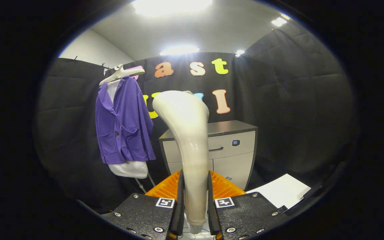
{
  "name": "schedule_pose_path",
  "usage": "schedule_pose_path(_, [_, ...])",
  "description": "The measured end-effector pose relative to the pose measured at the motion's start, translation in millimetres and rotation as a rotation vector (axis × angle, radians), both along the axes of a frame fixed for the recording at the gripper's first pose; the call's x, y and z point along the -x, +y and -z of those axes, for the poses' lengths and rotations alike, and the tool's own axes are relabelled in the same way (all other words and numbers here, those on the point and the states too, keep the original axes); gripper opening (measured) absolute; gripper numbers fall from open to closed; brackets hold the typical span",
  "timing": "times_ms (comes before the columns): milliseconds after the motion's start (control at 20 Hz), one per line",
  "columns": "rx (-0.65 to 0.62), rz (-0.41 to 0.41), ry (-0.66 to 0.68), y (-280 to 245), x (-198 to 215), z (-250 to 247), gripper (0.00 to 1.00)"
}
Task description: Iron the clothes twice with a garment steamer, once on the left side and once on the right side.
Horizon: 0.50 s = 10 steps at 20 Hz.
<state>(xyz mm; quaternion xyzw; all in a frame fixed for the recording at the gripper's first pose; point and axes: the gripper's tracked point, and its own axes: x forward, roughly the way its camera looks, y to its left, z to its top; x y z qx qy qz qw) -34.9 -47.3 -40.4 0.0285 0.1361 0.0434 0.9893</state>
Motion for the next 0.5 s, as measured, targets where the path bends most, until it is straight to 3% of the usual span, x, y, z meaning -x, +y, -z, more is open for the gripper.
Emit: schedule_pose_path(500, [0.012, -0.023, 0.018, 14, -6, 1, 0.29])
